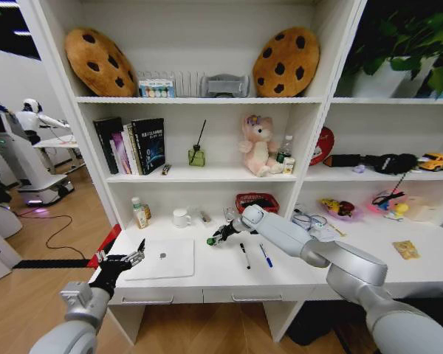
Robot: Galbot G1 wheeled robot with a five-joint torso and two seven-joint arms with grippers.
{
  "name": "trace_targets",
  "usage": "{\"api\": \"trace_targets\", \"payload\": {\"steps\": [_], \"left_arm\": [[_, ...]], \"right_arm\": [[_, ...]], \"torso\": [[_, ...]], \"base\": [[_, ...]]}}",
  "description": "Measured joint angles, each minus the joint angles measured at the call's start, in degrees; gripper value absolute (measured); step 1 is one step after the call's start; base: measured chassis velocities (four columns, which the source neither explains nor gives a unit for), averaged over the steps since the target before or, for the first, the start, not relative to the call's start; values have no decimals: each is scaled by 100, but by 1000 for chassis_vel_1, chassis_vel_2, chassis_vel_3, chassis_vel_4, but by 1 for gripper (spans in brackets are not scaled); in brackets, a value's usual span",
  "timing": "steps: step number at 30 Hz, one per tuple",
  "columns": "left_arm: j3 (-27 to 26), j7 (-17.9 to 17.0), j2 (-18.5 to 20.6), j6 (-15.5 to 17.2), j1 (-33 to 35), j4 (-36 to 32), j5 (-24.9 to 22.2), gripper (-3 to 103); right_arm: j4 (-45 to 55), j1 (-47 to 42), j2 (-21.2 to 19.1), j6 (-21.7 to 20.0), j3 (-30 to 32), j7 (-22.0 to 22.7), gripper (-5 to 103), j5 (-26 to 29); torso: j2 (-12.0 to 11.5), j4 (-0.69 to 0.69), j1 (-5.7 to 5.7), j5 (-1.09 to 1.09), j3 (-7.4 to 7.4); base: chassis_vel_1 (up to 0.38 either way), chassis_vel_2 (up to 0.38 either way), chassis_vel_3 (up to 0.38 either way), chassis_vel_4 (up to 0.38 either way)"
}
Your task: Organize the objects on the table.
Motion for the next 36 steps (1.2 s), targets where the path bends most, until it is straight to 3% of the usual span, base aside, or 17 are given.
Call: {"api": "trace_targets", "payload": {"steps": [12, 13, 14, 17, 19, 25, 33, 36], "left_arm": [[0, 0, 0, 0, 0, 0, 0, 100], [0, 0, 0, 0, 0, 0, 0, 100], [0, 0, 0, 0, 0, 0, 0, 100], [0, 0, 0, 0, 0, 0, 0, 100], [0, 0, 0, 0, 0, 0, 0, 100], [0, 0, 0, 0, 0, 0, 0, 100], [0, 1, 0, 0, 0, 0, 0, 100], [0, 0, 0, 0, 0, 0, 0, 100]], "right_arm": [[-9, -49, -13, -10, 46, -19, 53, -21], [-12, -51, -7, -10, 46, -20, 51, -22], [-12, -51, -3, -10, 46, -23, 41, -24], [-10, -51, -2, -12, 46, -24, 41, -24], [23, -46, -8, -28, 48, -24, 34, -24], [252, -67, -69, -57, 258, 63, 34, -6], [1582, -89, -447, -356, 1081, 452, 34, 660], [2377, 98, -506, -593, 1583, 853, 34, 1298]], "torso": [[0, 0, 0, 0, 0], [0, 0, -1, 0, -1], [0, 0, 0, 0, -1], [0, 0, -1, 0, -1], [0, 0, 0, 0, 0], [0, 0, 0, 0, 0], [0, 0, 0, 0, 0], [0, -2, 0, 0, 0]], "base": [[0, 0, 0, 0], [0, 0, 0, 0], [0, 0, 0, 0], [0, 0, 0, 0], [0, 0, 0, 0], [0, 0, 0, 0], [0, 0, 0, 0], [0, 0, 0, 0]]}}
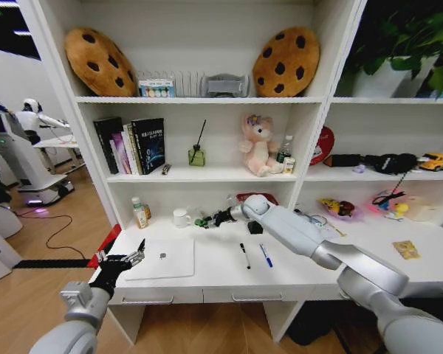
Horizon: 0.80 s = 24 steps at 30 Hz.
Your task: Organize the objects on the table.
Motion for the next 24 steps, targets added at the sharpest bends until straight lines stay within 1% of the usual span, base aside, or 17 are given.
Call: {"api": "trace_targets", "payload": {"steps": [6, 7, 8, 10, 11, 12, 13, 14, 15, 16, 17, 19, 20, 21, 22, 23, 24], "left_arm": [[0, 0, 0, 0, 0, 0, 0, 100], [0, 0, 0, 0, 0, 0, 0, 100], [0, 0, 0, 0, 0, 0, 0, 100], [0, 0, 0, 0, 0, 0, 0, 100], [0, 0, 0, 0, 0, 0, 0, 100], [0, 0, 0, 0, 0, 0, 0, 100], [0, 0, 0, 0, 0, 0, 0, 100], [0, 0, 0, 0, 0, 0, 0, 100], [0, 0, 0, 0, 0, 0, 0, 100], [0, 1, 0, 0, 0, 0, 0, 100], [0, 1, 0, 0, 0, 0, 0, 100], [0, 1, 0, 0, 0, 0, 0, 100], [0, 1, 0, 0, 0, 0, 0, 100], [0, 0, 0, 0, 0, 0, 0, 100], [0, 0, 0, 0, 0, 0, 0, 100], [0, 0, 0, 0, 0, 0, 0, 100], [0, 0, 0, 0, 0, 0, 0, 100]], "right_arm": [[314, 352, 214, -235, 391, 561, 34, 553], [369, 473, 263, -288, 460, 855, 34, 667], [402, 579, 316, -297, 522, 1351, 34, 764], [412, 597, 337, -304, 544, 1532, 34, 782], [478, 619, 381, -370, 616, 2079, 34, 856], [546, 619, 388, -441, 661, 2366, 34, 931], [546, 619, 388, -441, 661, 2366, 34, 931], [643, 618, 384, -580, 701, 2711, 34, 1060], [896, 582, 363, -948, 736, 3554, 34, 1562], [1021, 552, 353, -1103, 740, 4016, 34, 1867], [1021, 552, 353, -1103, 740, 4016, 34, 1867], [1244, 484, 432, -1486, 814, 5188, 34, 2737], [1244, 484, 432, -1486, 814, 5188, 34, 2737], [1278, 472, 492, -1580, 843, 5741, 34, 3143], [1278, 472, 492, -1580, 843, 5741, 34, 3143], [1261, 466, 548, -1625, 861, 6358, 34, 3465], [1221, 461, 555, -1631, 863, 6533, 34, 3503]], "torso": [[0, 4, 0, -1, 0], [0, 4, 0, -1, 0], [0, 2, 0, -2, 0], [0, 2, 0, -1, 0], [0, 2, 0, 0, 0], [0, 2, 0, 0, 0], [0, 2, 0, 0, 0], [0, 2, 0, 0, 0], [0, 0, 0, 0, 0], [0, 0, 0, 0, 0], [0, 0, 0, 0, 0], [0, 0, 0, 1, 0], [0, 0, 0, 1, 0], [0, 1, 0, 0, -1], [0, 1, 0, 0, -1], [0, 3, 0, 0, 0], [0, 3, 0, 0, 0]], "base": [[0, 0, 0, 0], [0, 0, 0, 0], [0, 0, 0, 0], [0, 0, 0, 0], [0, 0, 0, 0], [0, 0, 0, 0], [0, 0, 0, 0], [0, 0, 0, 0], [0, 0, 0, 0], [0, 0, 0, 0], [0, 0, 0, 0], [0, 0, 0, 0], [0, 0, 0, 0], [0, 0, 0, 0], [0, 0, 0, 0], [0, 0, 0, 0], [0, 0, 0, 0]]}}
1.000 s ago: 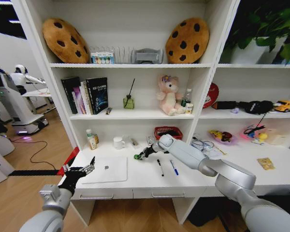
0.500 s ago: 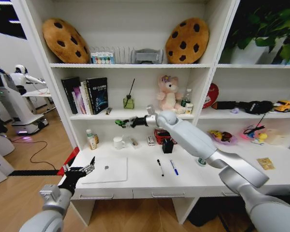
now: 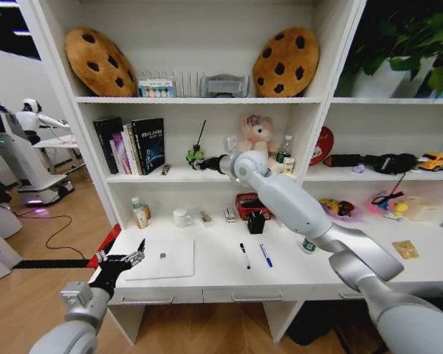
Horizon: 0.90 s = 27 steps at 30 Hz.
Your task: Organize the objects on the table.
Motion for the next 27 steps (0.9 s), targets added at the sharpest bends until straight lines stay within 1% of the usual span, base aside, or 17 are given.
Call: {"api": "trace_targets", "payload": {"steps": [1, 2, 4, 5, 6, 8, 10, 12, 16, 18, 21, 23, 24, 25, 26, 27], "left_arm": [[0, 0, 0, 0, 0, 0, 0, 100], [0, 0, 0, 0, 0, 0, 0, 100], [0, 0, 0, 0, 0, 0, 0, 100], [0, 0, 0, 0, 0, 0, 0, 100], [0, 0, 0, 0, 0, 0, 0, 100], [0, 0, 0, 0, 0, 0, 0, 100], [0, 0, 0, 0, 0, 0, 0, 100], [0, 0, 0, 0, 0, 0, 0, 100], [0, 0, 0, 0, 0, 0, 0, 100], [0, 0, 0, 0, 0, 0, 0, 100], [0, 0, 0, 0, 0, 0, 0, 100], [0, 0, 0, 0, 0, 0, 0, 100], [0, 0, 0, 0, 0, 0, 0, 100], [0, 0, 0, 0, 0, 0, 0, 100], [0, 0, 0, 0, 0, 0, 0, 100], [0, 0, 0, 0, 0, 0, 0, 100]], "right_arm": [[-60, -8, 1, -2, 6, 152, 34, 19], [-60, -8, 1, -2, 6, 152, 34, 19], [-202, -10, 16, -2, 41, 363, 34, 26], [-202, -10, 16, -2, 41, 363, 34, 26], [-295, -12, 20, -2, 59, 482, 34, 25], [-368, -28, -16, -1, 60, 556, 34, 25], [-393, -34, -23, 1, 68, 578, 34, 26], [-538, -59, 23, 9, 137, 716, 34, 115], [-704, -92, 98, 41, 219, 697, 34, 87], [-1026, -110, 250, 115, 346, 685, 34, -38], [-1221, -109, 327, 167, 400, 659, 34, -136], [-1627, -80, 477, 320, 500, 561, 34, -489], [-1627, -80, 477, 320, 500, 561, 34, -489], [-1759, -70, 521, 367, 526, 524, 34, -614], [-2035, -48, 609, 490, 563, 428, 34, -881], [-2035, -48, 609, 490, 563, 428, 34, -881]], "torso": [[0, -1, 0, 0, 0], [0, -1, 0, 0, 0], [0, -3, 0, 1, 0], [0, -3, 0, 1, 0], [0, -2, 0, 1, 0], [0, -2, 0, 1, 0], [0, -2, 0, 1, 0], [0, -2, 0, 1, 0], [0, -2, 0, 1, 0], [0, -2, 0, 1, 0], [0, -1, 0, 1, 0], [0, -2, 0, 1, 0], [0, -2, 0, 1, 0], [0, -1, 0, 0, 0], [0, -2, 0, 0, 0], [0, -2, 0, 0, 0]], "base": [[0, 0, 0, 0], [0, 0, 0, 0], [0, 0, 0, 0], [0, 0, 0, 0], [0, 0, 0, 0], [0, 0, 0, 0], [0, 0, 0, 0], [0, 0, 0, 0], [0, 0, 0, 0], [0, 0, 0, 0], [0, 0, 0, 0], [0, 0, 0, 0], [0, 0, 0, 0], [0, 0, 0, 0], [0, 0, 0, 0], [0, 0, 0, 0]]}}
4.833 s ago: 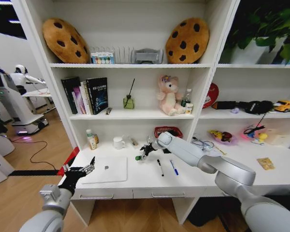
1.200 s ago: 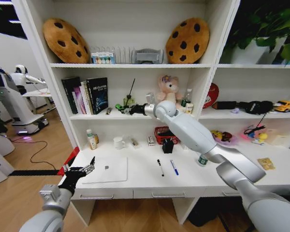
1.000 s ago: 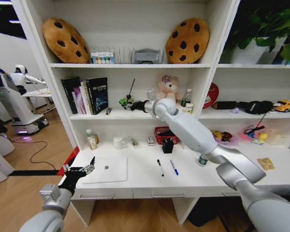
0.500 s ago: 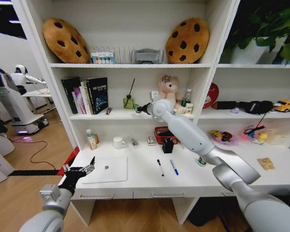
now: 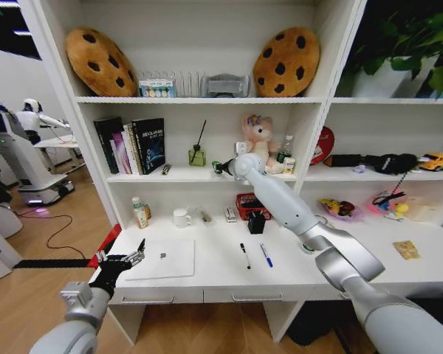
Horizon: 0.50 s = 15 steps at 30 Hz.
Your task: Organize the objects on the table.
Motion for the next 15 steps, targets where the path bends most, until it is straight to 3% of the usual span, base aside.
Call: {"api": "trace_targets", "payload": {"steps": [4, 10, 15], "left_arm": [[0, 0, 0, 0, 0, 0, 0, 100], [0, 0, 0, 0, 0, 0, 0, 100], [0, 0, 0, 0, 0, 0, 0, 100]], "right_arm": [[-504, 44, 171, 172, 73, -278, 34, -505], [-645, 77, 246, 182, 111, -305, 32, -604], [-580, 84, 238, 164, 69, -299, 47, -634]], "torso": [[0, 0, 0, 0, 0], [0, 0, 0, 0, 0], [0, 0, 0, 0, 0]], "base": [[0, 0, 0, 0], [0, 0, 0, 0], [0, 0, 0, 0]]}}
